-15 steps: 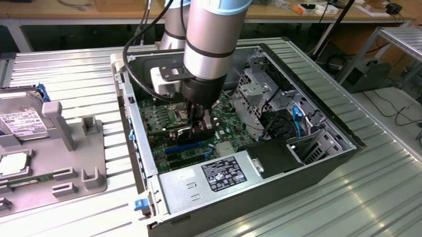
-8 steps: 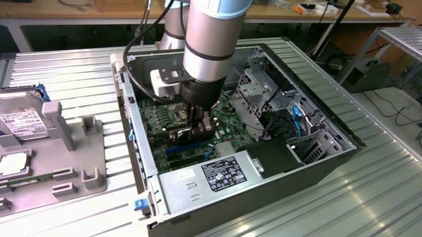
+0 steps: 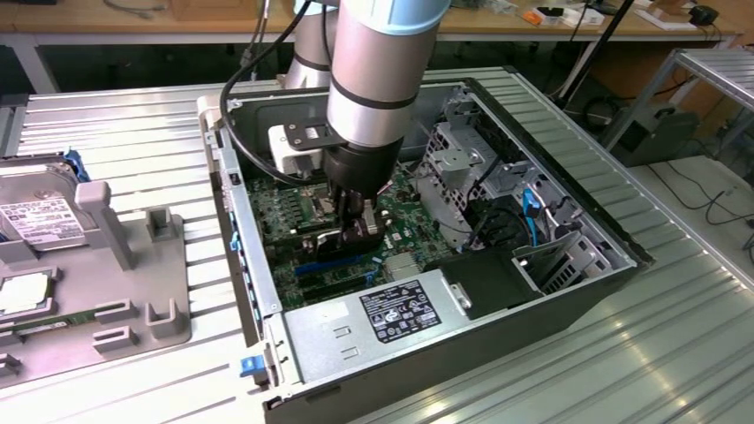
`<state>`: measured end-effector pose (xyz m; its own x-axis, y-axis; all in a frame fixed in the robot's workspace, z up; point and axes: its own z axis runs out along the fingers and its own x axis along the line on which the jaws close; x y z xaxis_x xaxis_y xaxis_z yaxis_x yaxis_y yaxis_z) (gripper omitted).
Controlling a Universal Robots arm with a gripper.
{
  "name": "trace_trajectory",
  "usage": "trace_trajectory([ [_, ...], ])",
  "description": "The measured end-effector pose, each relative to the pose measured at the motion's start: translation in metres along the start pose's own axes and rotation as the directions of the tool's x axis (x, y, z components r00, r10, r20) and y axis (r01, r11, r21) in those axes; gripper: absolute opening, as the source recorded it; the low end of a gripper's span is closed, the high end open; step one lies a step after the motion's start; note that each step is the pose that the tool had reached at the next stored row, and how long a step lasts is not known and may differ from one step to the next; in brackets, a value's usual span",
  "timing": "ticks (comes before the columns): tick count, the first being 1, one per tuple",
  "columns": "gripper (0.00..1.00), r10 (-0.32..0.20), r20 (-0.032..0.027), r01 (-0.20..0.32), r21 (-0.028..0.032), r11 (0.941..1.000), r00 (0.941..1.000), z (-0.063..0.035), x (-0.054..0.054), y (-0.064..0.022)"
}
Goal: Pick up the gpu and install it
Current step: 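Insert the gpu into the slot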
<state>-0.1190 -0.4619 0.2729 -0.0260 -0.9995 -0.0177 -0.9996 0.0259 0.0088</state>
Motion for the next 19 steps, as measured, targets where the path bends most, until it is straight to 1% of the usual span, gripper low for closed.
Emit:
trace_trajectory([
  [4,0.27,0.0,0.0,0.0,0.0,1.0,1.0,0.0,0.0,0.0],
  [8,0.27,0.0,0.0,0.0,0.0,1.0,1.0,0.0033,0.0001,0.0003],
  [12,0.27,0.0,-0.0002,0.0,-0.0001,1.0,1.0,0.0038,-0.0004,0.0008],
  [15,0.27,0.0,0.0003,0.0,0.0002,1.0,1.0,0.0077,-0.0004,0.0009],
  [19,0.27,0.0,-0.0001,0.0,-0.0001,1.0,1.0,0.0082,-0.0004,0.0009],
])
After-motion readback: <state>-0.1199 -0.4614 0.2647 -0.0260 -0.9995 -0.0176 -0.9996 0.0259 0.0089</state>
